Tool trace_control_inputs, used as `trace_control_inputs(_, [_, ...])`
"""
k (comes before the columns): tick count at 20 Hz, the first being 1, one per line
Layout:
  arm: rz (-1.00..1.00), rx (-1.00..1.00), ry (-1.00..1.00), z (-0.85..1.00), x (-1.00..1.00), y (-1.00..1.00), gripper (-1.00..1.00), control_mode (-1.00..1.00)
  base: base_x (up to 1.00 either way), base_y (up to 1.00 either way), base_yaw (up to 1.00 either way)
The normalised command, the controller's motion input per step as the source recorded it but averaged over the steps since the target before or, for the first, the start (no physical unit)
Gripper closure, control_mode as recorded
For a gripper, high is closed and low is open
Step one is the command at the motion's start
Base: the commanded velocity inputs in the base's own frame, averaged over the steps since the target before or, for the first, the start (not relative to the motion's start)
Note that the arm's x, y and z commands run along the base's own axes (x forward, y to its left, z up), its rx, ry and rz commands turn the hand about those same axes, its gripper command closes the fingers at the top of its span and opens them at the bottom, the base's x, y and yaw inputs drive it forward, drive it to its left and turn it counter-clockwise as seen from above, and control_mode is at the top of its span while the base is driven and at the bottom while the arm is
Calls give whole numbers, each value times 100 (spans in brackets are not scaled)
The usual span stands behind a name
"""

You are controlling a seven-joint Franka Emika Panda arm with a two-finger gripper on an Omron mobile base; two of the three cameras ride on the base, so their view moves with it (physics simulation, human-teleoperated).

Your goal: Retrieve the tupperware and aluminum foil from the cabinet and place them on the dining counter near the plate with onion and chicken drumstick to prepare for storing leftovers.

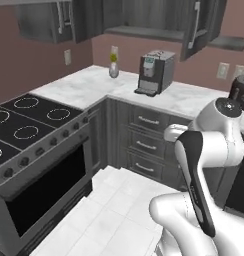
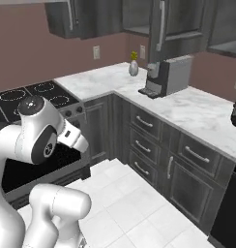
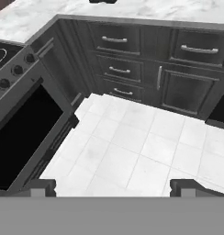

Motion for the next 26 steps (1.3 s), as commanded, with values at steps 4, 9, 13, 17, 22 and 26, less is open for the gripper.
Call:
trace_control_inputs(4, [0, 0, 0, 0, 0, 0, -100, 100, 100, 42, -31])
trace_control_inputs(9, [0, 0, 0, 0, 0, 0, -100, 100, 94, 26, -38])
trace_control_inputs(13, [0, 0, 0, 0, 0, 0, -100, 100, 82, 16, -42])
trace_control_inputs(17, [0, 0, 0, 0, 0, 0, -100, 100, 71, 17, -42])
trace_control_inputs(22, [0, 0, 0, 0, 0, 0, -100, 100, 62, 39, -36])
trace_control_inputs(26, [0, 0, 0, 0, 0, 0, -100, 100, 51, 55, -31])
